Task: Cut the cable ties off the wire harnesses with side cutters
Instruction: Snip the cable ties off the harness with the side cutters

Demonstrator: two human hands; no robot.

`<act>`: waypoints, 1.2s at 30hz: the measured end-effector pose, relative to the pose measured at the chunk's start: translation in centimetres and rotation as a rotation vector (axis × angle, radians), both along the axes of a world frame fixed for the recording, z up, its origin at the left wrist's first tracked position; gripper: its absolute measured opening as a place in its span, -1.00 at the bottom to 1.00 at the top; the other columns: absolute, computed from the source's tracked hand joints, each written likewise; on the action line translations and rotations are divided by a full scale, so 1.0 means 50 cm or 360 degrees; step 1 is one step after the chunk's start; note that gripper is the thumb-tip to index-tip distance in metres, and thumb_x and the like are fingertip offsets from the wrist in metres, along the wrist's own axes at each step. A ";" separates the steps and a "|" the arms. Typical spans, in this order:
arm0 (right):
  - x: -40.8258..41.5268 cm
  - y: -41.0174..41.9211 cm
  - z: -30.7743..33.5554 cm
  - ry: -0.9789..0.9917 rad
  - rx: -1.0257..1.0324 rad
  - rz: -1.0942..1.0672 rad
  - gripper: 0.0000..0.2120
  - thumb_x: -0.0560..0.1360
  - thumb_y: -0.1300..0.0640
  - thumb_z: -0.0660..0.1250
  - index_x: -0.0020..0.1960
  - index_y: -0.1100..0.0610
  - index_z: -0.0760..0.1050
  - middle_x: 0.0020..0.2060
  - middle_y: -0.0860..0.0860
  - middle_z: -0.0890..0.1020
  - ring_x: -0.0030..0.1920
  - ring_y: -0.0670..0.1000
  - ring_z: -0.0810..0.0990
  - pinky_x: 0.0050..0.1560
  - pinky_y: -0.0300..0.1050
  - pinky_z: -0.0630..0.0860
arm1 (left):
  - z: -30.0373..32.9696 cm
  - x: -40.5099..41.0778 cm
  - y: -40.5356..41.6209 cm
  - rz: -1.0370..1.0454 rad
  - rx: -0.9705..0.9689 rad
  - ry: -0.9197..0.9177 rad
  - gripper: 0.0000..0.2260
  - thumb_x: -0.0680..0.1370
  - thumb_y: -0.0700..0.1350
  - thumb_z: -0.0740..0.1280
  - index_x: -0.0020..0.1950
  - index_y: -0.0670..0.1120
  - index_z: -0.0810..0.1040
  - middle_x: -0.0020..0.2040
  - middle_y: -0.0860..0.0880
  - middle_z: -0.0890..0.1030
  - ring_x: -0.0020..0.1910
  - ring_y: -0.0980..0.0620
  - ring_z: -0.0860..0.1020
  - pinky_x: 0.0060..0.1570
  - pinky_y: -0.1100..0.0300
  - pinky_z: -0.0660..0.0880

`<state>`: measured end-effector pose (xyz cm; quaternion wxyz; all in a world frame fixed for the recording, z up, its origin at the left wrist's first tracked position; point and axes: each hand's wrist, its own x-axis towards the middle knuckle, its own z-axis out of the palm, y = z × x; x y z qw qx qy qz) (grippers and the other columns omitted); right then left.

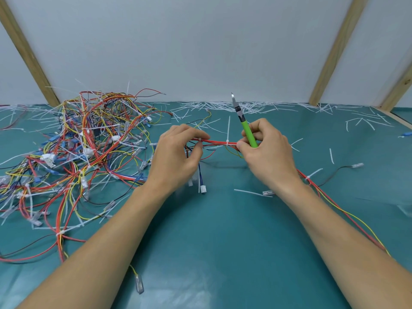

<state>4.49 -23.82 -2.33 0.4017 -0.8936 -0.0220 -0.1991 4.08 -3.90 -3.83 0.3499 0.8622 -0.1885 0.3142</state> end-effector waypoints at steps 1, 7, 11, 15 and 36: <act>-0.002 0.003 0.000 -0.0013 0.0002 0.0005 -0.85 0.48 0.04 0.43 -0.01 -0.03 0.48 -0.15 -0.18 0.71 -0.08 0.07 0.66 0.06 0.10 0.56 | 0.001 -0.001 -0.001 -0.0005 0.0017 0.0000 -0.87 0.53 -0.24 0.38 0.02 -0.09 0.68 -0.07 0.05 0.63 0.00 0.01 0.54 0.11 -0.05 0.45; -0.012 0.018 -0.007 -0.0071 0.0017 0.0087 -0.84 0.48 0.05 0.44 -0.02 -0.04 0.46 -0.15 -0.16 0.71 -0.10 0.06 0.66 0.03 0.10 0.56 | -0.003 -0.004 -0.009 -0.0061 0.0176 0.0054 -0.91 0.58 -0.08 0.40 0.05 -0.01 0.67 -0.08 0.10 0.62 -0.02 0.02 0.59 0.14 -0.13 0.44; -0.015 0.021 -0.010 -0.0112 0.0028 0.0134 -0.83 0.48 0.05 0.43 -0.02 -0.04 0.45 -0.15 -0.13 0.71 -0.11 0.06 0.66 0.01 0.11 0.56 | -0.007 -0.003 -0.007 -0.0039 0.0192 0.0141 -0.86 0.57 0.07 0.39 0.03 0.06 0.68 -0.17 0.11 0.63 -0.12 0.10 0.56 0.10 -0.07 0.45; -0.020 0.026 -0.013 -0.0159 0.0024 0.0207 -0.81 0.47 0.05 0.44 -0.03 -0.04 0.44 -0.18 -0.15 0.70 -0.14 0.05 0.66 -0.03 0.10 0.56 | -0.011 -0.007 -0.012 -0.0110 -0.0002 0.0381 -0.75 0.56 0.20 0.36 -0.03 0.06 0.69 -0.27 0.04 0.67 -0.24 0.04 0.57 -0.10 0.02 0.49; -0.005 0.014 -0.030 -0.0356 -0.0057 0.0288 -0.78 0.47 -0.04 0.47 -0.02 -0.04 0.46 -0.21 -0.18 0.68 -0.19 -0.06 0.64 -0.13 0.07 0.58 | -0.011 0.007 0.003 -0.0101 -0.0009 0.0408 -0.80 0.61 -0.03 0.36 -0.15 -0.03 0.70 -0.42 0.12 0.41 -0.23 0.03 0.33 -0.11 0.13 0.32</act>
